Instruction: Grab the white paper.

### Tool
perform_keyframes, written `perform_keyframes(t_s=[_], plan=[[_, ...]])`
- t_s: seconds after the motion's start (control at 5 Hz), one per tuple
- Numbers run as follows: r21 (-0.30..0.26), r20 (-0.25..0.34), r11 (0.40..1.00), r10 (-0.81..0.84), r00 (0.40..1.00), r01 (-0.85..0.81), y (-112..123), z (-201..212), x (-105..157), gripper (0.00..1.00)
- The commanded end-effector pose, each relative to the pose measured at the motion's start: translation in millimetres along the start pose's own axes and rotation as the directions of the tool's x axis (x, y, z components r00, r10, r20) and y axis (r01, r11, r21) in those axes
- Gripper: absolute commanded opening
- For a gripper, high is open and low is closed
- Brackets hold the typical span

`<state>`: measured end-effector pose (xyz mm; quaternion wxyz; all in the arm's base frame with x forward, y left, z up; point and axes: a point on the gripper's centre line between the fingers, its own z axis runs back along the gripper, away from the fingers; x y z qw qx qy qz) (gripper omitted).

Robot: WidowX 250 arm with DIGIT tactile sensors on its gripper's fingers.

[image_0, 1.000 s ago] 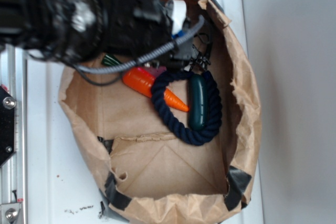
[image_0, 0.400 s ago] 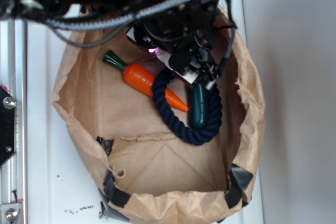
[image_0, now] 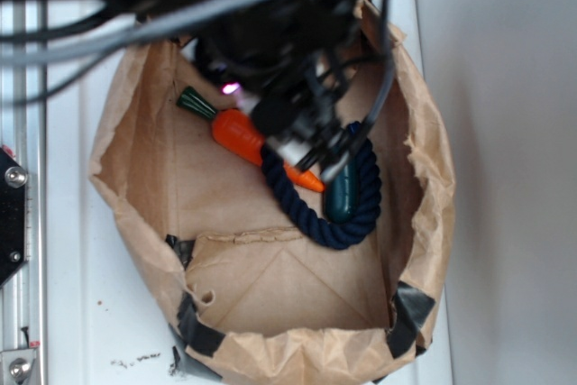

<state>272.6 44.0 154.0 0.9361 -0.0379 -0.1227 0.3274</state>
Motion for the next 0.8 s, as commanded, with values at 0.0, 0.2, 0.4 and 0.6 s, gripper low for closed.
perform_keyframes(t_s=[0.0, 0.2, 0.4, 0.6], plan=[[-0.027, 0.116, 0.993, -0.113, 0.987, 0.117, 11, 47, -16, 0.0], [-0.029, 0.124, 0.988, -0.145, 0.982, 0.149, 4, 58, -23, 0.0], [-0.057, 0.13, 0.989, -0.13, 0.983, 0.138, -1, 65, -29, 0.0], [-0.057, 0.137, 0.992, -0.103, 0.985, 0.111, -12, 62, -22, 0.0]])
